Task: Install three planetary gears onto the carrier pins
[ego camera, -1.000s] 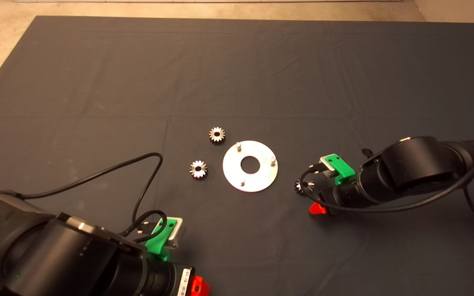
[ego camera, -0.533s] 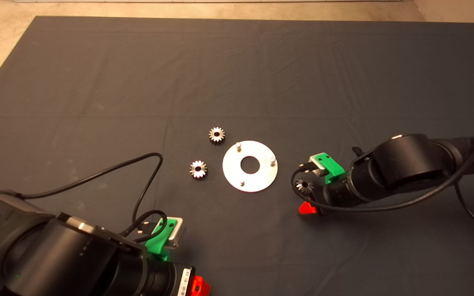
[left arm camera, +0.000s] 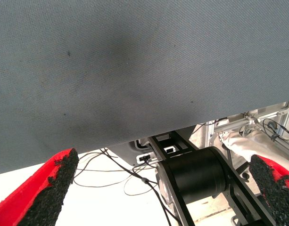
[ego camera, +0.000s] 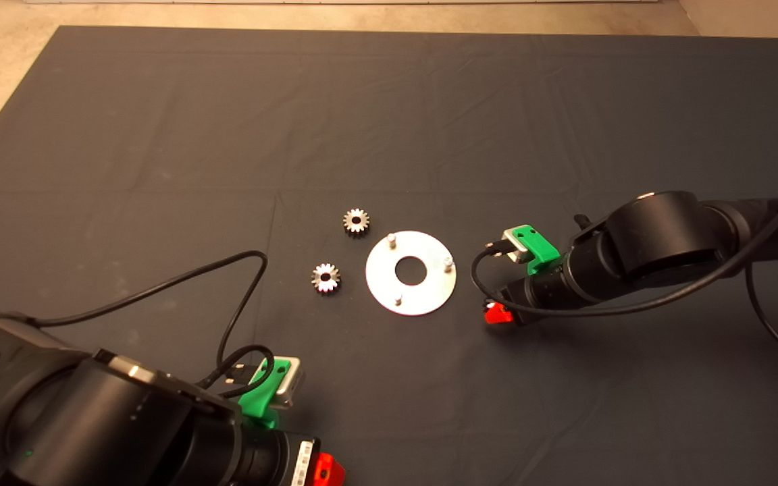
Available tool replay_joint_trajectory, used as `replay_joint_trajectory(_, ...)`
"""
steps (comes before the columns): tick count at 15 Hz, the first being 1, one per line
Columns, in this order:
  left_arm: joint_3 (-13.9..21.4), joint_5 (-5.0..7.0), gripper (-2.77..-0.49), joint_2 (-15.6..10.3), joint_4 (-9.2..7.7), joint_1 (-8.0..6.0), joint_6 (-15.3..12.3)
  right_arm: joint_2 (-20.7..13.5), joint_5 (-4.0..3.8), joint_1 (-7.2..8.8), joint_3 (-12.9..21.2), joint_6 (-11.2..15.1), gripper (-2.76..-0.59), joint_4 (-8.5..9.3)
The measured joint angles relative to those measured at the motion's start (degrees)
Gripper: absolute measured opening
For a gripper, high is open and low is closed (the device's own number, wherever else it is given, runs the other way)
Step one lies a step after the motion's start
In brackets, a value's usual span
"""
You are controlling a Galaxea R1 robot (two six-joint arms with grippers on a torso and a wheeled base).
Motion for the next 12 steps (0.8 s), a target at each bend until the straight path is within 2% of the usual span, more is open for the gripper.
replay_joint_trajectory(5, 0.0, 0.02, -0.64, 0.0, 0.0, 0.0, 0.0, 0.44, 0.02, -0.12, -0.92, -0.28, -1.15, 0.0)
replay_joint_trajectory(8, 0.0, 0.02, -0.64, 0.0, 0.0, 0.0, -0.02, 2.54, 0.0, -0.12, -3.56, -1.77, -1.15, -0.01)
replay_joint_trajectory(10, 0.0, 0.0, -0.64, -0.02, 0.0, 0.0, -0.02, 3.31, 0.29, -0.13, -3.96, -1.94, -1.15, 0.0)
replay_joint_trajectory(12, 0.0, 0.02, -0.64, -0.02, 0.0, 0.0, -0.02, 3.16, 0.07, -0.15, -3.99, -1.96, -1.15, 0.0)
